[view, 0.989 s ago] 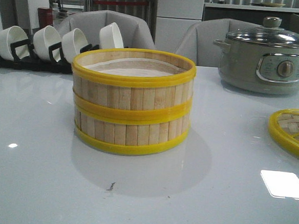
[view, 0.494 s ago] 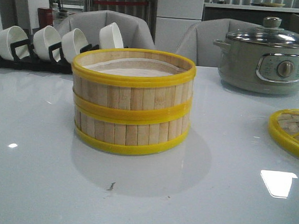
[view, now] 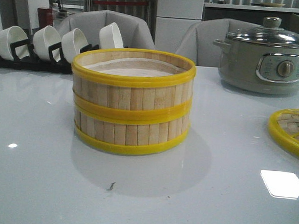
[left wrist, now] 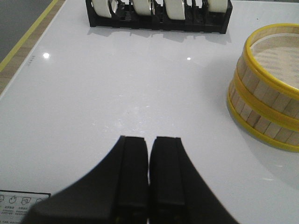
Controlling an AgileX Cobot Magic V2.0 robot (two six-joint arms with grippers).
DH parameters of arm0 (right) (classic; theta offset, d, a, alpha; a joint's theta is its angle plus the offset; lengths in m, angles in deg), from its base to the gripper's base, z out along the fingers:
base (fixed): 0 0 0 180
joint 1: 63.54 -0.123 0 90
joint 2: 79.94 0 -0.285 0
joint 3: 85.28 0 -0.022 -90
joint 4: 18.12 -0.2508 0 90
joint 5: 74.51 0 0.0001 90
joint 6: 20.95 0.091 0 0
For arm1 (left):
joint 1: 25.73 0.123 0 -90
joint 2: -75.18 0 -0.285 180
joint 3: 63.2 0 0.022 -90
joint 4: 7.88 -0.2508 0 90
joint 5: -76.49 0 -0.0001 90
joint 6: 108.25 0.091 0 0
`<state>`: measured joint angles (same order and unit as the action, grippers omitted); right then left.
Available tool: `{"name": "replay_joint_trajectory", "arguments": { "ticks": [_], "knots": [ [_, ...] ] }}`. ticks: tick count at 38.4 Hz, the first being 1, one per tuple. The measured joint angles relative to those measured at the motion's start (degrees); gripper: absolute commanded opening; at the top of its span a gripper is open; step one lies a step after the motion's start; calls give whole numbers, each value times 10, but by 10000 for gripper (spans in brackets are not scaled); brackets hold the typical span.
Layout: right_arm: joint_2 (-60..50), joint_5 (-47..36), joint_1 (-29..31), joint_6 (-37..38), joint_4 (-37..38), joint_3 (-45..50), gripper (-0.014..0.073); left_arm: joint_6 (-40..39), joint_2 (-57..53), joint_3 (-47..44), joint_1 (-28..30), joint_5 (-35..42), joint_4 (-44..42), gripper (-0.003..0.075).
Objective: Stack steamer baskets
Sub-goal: 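Grasp the lid's yellow center hub with the right gripper and lift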
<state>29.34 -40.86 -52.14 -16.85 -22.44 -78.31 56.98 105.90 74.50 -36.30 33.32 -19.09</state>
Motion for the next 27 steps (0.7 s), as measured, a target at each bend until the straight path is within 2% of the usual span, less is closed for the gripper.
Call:
{"name": "replay_joint_trajectory", "arguments": {
  "ticks": [27],
  "knots": [
    [38, -31, 0, 0, 0, 0, 342, 0, 0, 0, 0, 0, 0, 87]
  ]
}}
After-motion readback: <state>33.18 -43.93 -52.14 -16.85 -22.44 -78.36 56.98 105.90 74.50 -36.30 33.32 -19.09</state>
